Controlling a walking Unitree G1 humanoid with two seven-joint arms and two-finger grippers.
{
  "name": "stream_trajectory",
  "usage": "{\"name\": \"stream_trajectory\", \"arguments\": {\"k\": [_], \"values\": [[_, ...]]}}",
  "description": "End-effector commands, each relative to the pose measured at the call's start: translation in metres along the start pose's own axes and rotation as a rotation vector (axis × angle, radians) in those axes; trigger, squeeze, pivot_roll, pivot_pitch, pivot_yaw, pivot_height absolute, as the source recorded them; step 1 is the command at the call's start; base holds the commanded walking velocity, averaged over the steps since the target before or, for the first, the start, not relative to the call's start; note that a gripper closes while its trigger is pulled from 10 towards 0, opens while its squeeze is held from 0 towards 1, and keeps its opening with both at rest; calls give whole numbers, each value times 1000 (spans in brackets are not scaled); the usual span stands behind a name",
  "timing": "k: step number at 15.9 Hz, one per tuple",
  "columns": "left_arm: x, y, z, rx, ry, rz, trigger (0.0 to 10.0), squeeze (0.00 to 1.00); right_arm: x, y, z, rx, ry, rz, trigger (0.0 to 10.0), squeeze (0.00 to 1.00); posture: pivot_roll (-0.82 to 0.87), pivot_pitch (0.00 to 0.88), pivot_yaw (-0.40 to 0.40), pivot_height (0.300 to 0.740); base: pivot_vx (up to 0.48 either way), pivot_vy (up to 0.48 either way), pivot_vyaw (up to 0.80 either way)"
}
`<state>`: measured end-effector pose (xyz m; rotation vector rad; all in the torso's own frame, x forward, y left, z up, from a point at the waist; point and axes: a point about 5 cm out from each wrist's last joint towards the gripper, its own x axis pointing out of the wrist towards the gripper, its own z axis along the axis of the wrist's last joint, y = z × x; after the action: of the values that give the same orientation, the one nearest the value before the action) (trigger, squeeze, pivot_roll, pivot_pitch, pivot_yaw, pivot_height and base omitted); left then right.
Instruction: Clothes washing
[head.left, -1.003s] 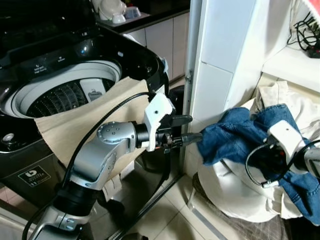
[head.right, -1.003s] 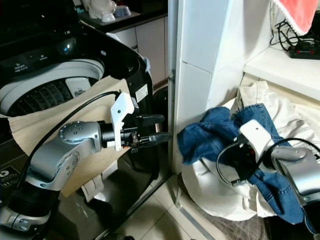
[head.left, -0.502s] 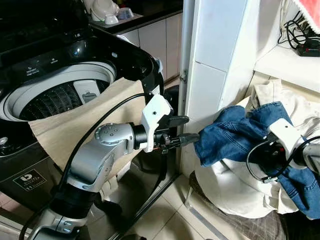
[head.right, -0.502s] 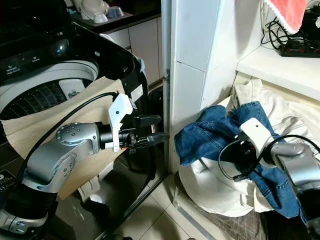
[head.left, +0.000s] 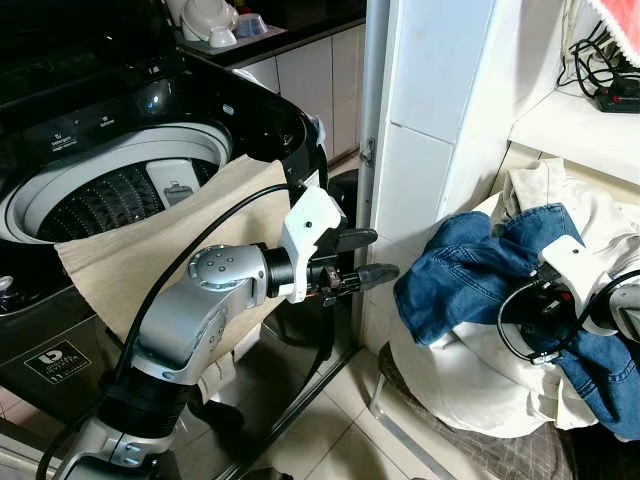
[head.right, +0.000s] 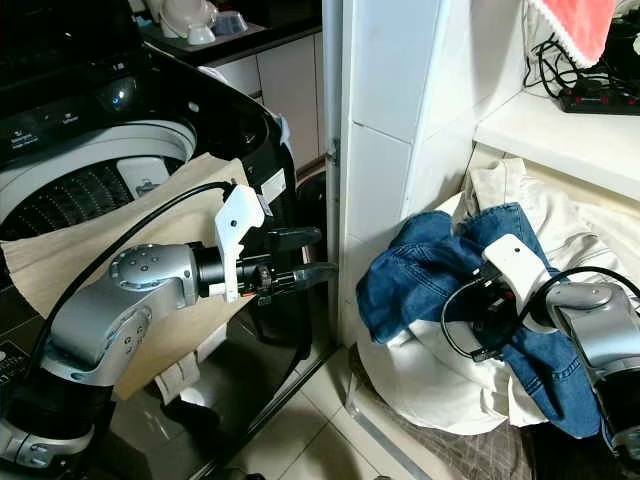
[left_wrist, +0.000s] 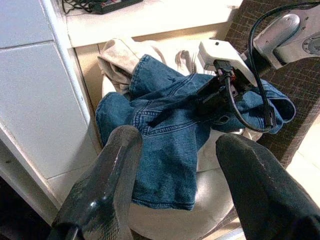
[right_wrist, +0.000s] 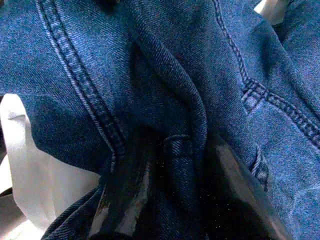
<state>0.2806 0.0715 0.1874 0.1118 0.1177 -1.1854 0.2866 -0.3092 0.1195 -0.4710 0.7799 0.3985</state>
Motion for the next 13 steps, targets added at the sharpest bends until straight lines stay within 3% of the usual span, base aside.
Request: {"name": "stream_trajectory", "arguments": {"k": [1, 3, 6, 7, 9, 11, 13], "values": [[-4, 5, 1, 23, 33, 45, 10000, 0, -2, -3, 7, 50, -48, 8, 0, 0, -98, 0, 77, 740, 0, 0, 0], [-3, 6, 1, 24, 42, 59, 10000, 0, -5, -6, 10, 81, -81, 8, 0, 0, -95, 0, 71, 740, 0, 0, 0], [0, 17, 12, -12, -58, 173, 10000, 0, -15, -12, 15, 179, -162, 22, 0, 0, -97, 0, 70, 740, 0, 0, 0], [0, 24, 21, -9, -97, 235, 10000, 0, -23, -14, 21, 248, -248, 49, 0, 0, -97, 0, 69, 740, 0, 0, 0], [1, 27, 31, -17, -152, 260, 10000, 0, -30, -16, 29, 276, -318, 69, 0, 0, -98, 0, 68, 740, 0, 0, 0], [7, 29, 51, -8, -259, 285, 10000, 0, -55, -11, 67, 280, -582, 189, 0, 0, -99, 0, 63, 740, 0, 0, 0], [22, 24, 67, 4, -309, 227, 10000, 0, -76, 0, 93, 205, -719, 292, 0, 0, -96, 0, 57, 740, 0, 0, 0]]}}
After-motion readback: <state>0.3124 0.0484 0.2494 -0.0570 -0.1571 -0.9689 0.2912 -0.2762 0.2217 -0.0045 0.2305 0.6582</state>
